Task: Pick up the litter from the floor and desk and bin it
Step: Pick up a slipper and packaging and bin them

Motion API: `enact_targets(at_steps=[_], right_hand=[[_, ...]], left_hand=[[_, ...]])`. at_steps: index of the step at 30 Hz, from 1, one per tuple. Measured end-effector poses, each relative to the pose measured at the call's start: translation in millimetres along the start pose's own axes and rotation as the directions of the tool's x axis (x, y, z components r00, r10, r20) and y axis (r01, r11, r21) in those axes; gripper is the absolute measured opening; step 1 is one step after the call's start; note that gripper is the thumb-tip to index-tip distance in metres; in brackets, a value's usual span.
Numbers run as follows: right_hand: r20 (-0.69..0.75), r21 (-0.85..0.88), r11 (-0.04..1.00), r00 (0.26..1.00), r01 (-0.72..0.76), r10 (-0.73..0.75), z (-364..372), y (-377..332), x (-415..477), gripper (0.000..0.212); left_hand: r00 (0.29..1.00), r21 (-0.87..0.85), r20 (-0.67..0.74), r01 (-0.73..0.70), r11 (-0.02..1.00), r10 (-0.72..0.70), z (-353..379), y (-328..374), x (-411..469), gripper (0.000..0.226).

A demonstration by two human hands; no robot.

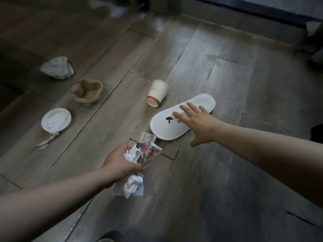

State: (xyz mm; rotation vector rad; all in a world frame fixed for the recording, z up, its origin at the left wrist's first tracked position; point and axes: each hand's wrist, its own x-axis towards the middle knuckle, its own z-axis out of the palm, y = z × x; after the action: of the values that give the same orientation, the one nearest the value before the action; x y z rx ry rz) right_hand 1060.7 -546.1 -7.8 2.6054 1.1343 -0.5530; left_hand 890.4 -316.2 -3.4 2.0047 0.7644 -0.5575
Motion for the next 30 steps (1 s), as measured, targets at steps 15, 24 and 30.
enact_targets(at_steps=[15,24,30], right_hand=[[0.087,0.062,0.998,0.996,-0.008,0.003,-1.7,18.4,55.1,0.131],[0.032,0.108,0.987,0.993,-0.118,0.115,11.7,25.7,34.1,0.124],[0.045,0.458,0.857,0.969,-0.237,0.244,15.6,34.3,-29.3,0.112]], left_hand=[[0.993,-0.137,0.049,0.109,0.985,-0.103,-11.2,-0.3,5.3,0.055],[0.996,-0.141,0.02,0.084,0.987,-0.082,-6.2,4.8,8.1,0.046],[0.999,-0.196,0.043,0.039,0.98,-0.031,-1.2,15.1,6.0,0.041]])
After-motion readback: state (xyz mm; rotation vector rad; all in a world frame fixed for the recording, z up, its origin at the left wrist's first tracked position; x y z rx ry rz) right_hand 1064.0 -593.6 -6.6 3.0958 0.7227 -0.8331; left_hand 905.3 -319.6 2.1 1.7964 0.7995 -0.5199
